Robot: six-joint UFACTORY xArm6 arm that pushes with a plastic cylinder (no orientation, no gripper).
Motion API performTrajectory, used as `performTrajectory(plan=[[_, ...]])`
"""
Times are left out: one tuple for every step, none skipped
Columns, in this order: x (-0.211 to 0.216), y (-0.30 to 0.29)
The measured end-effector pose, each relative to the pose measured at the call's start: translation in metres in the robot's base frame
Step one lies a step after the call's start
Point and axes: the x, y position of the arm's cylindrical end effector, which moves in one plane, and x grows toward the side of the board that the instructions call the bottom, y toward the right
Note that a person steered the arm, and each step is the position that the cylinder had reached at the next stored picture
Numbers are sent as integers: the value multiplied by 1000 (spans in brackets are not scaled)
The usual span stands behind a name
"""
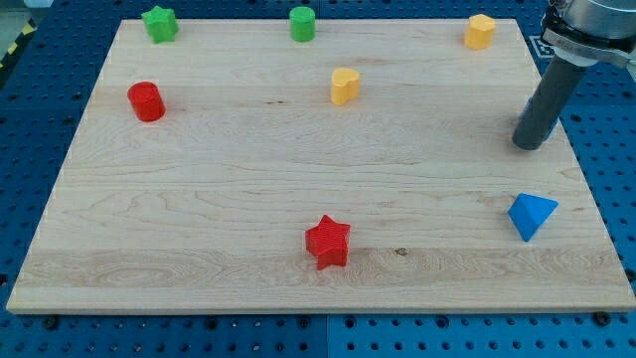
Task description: Slide the blue triangle left and up a bit
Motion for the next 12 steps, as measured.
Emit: performTrajectory(plan=[[0,-15],[4,-49],[5,-54],[6,-54],[9,-48],[21,-32],[40,3],[70,34],[105,45],[106,45],[107,45],[108,45]])
